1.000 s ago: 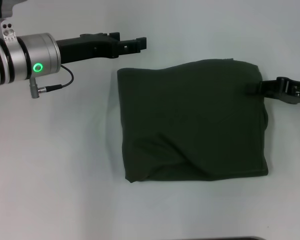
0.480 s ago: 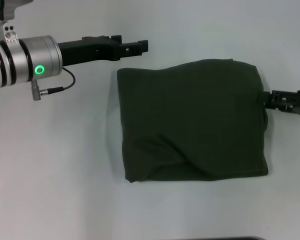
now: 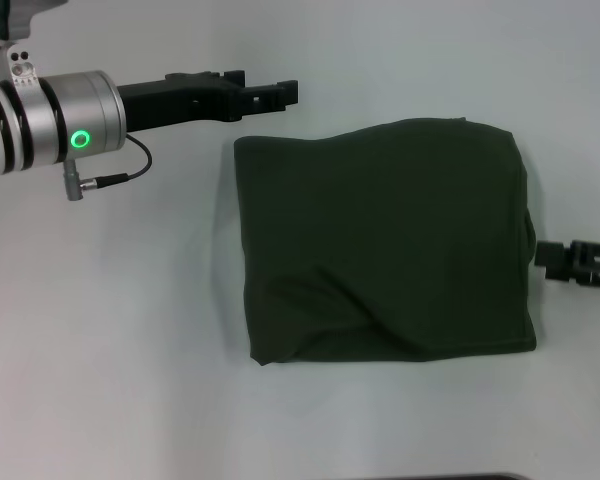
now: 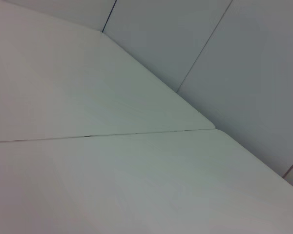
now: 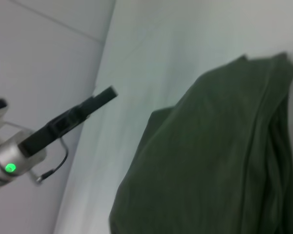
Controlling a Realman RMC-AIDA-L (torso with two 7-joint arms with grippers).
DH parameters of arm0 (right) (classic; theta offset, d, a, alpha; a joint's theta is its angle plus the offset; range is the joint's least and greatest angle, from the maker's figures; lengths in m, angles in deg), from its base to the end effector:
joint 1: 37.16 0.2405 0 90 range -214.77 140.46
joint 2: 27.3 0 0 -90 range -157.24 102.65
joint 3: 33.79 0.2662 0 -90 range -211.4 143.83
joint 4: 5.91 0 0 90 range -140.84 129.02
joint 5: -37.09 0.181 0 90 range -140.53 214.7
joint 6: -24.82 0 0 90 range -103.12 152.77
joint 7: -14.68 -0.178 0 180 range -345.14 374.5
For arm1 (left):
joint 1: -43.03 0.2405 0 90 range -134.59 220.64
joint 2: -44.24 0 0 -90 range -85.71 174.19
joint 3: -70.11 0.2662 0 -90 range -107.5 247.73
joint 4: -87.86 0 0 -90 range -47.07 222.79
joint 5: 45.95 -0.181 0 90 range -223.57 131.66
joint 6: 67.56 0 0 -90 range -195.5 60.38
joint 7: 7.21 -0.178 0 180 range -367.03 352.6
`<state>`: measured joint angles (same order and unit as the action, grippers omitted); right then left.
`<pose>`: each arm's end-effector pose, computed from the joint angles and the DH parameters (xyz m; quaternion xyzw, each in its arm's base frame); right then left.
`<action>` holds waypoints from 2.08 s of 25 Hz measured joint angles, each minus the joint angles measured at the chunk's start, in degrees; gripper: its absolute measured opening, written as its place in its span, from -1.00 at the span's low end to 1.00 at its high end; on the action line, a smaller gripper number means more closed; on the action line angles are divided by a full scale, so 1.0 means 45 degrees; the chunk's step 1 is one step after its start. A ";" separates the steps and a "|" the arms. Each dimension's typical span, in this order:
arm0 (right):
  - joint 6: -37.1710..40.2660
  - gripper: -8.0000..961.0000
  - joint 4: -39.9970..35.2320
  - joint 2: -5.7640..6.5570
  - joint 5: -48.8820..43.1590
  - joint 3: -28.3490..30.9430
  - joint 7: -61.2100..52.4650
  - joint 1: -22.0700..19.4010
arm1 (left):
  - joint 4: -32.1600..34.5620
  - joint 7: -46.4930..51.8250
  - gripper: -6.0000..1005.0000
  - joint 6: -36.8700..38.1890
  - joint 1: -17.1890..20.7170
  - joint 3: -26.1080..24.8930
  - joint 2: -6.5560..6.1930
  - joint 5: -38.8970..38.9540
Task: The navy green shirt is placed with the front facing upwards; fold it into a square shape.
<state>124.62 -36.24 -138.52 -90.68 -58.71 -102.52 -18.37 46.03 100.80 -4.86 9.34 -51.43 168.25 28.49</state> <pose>0.3342 0.2391 0.0089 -0.7319 0.6343 0.2454 0.0412 -0.2005 0.3765 -0.0791 -0.8727 -0.3913 -0.2342 0.1747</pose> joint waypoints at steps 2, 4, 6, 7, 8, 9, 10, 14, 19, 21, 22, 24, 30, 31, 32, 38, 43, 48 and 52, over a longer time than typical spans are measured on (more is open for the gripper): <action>0.0366 0.86 0.0000 0.0028 -0.0044 -0.0003 0.0020 -0.0122 | 0.0000 0.0005 0.86 -0.0005 -0.0029 0.0009 0.0008 0.0000; 0.0610 0.91 0.0000 0.0045 -0.0053 -0.0008 0.0028 -0.0195 | 0.0000 0.0013 0.86 -0.0012 -0.0046 0.0018 0.0016 0.0000; 0.0700 0.91 0.0059 0.0048 -0.0110 -0.0018 0.0037 -0.0234 | 0.0000 0.0027 0.86 -0.0024 -0.0052 0.0028 0.0022 0.0002; 0.0708 0.91 0.0104 0.0049 -0.0149 -0.0028 0.0049 -0.0235 | 0.0000 0.0032 0.86 -0.0027 -0.0052 0.0033 0.0022 0.0004; 0.0712 0.91 0.0139 0.0048 -0.0195 -0.0034 0.0060 -0.0232 | 0.0000 0.0036 0.86 -0.0027 -0.0053 0.0036 0.0022 0.0005; 0.0712 0.90 0.0166 0.0029 -0.0260 -0.0040 0.0069 -0.0218 | 0.0000 0.0039 0.86 -0.0021 -0.0053 0.0042 0.0021 0.0007; 0.0692 0.90 0.0172 -0.0005 -0.0359 -0.0047 0.0068 -0.0186 | 0.0000 0.0039 0.86 -0.0012 -0.0053 0.0045 0.0021 0.0008; 0.0558 0.90 0.0186 -0.0142 -0.0684 -0.0048 0.0046 -0.0045 | -0.0001 0.0041 0.86 0.0016 -0.0052 0.0037 0.0019 0.0017; 0.0218 0.90 0.0356 -0.0293 -0.0882 -0.0050 0.0053 0.0106 | 0.0000 0.0035 0.86 0.0016 -0.0053 0.0042 0.0019 0.0022; 0.0053 0.90 0.0468 -0.0309 -0.0984 -0.0058 0.0065 0.0145 | 0.0000 0.0035 0.86 0.0026 -0.0046 0.0042 0.0013 0.0022; -0.0014 0.90 0.0548 -0.0312 -0.1034 -0.0062 0.0083 0.0160 | 0.0000 0.0038 0.86 0.0030 -0.0040 0.0042 0.0010 0.0022; -0.0120 0.90 0.0677 -0.0320 -0.1090 -0.0065 0.0107 0.0182 | 0.0000 0.0045 0.86 0.0036 -0.0016 0.0040 0.0003 0.0022; -0.0070 0.90 0.0713 -0.0359 -0.1108 -0.0066 0.0140 0.0201 | 0.0000 0.0006 0.86 0.0035 -0.0008 0.0036 -0.0001 0.0022; -0.0075 0.90 0.0723 -0.0358 -0.1109 -0.0066 0.0140 0.0202 | 0.0000 0.0004 0.86 0.0037 -0.0014 0.0037 -0.0002 0.0022; -0.0099 0.90 0.0756 -0.0359 -0.1109 -0.0066 0.0142 0.0205 | 0.0001 0.0002 0.86 0.0036 -0.0019 0.0037 -0.0002 0.0022; -0.0265 0.72 0.0861 -0.0360 -0.1314 -0.0084 0.0148 0.0238 | 0.0124 -0.0035 0.86 0.0035 -0.0071 0.0037 0.0008 0.0019; -0.0127 0.37 0.0860 -0.0360 -0.1349 -0.0026 0.0351 0.0210 | 0.0141 -0.0044 0.86 0.0031 -0.0072 0.0070 0.0019 0.0019; 0.0062 -0.10 0.0861 -0.0325 -0.1329 -0.0010 0.0515 0.0195 | 0.0154 -0.0047 0.86 0.0031 -0.0072 0.0078 0.0019 0.0019; 0.0367 -0.43 0.0861 -0.0248 -0.1302 0.0059 0.0633 0.0202 | 0.0156 -0.0025 0.86 0.0032 -0.0072 0.0078 0.0020 0.0019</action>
<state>126.27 -32.36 -139.64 -96.54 -58.45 -99.67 -17.46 46.73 100.69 -4.71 9.01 -51.08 168.34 28.57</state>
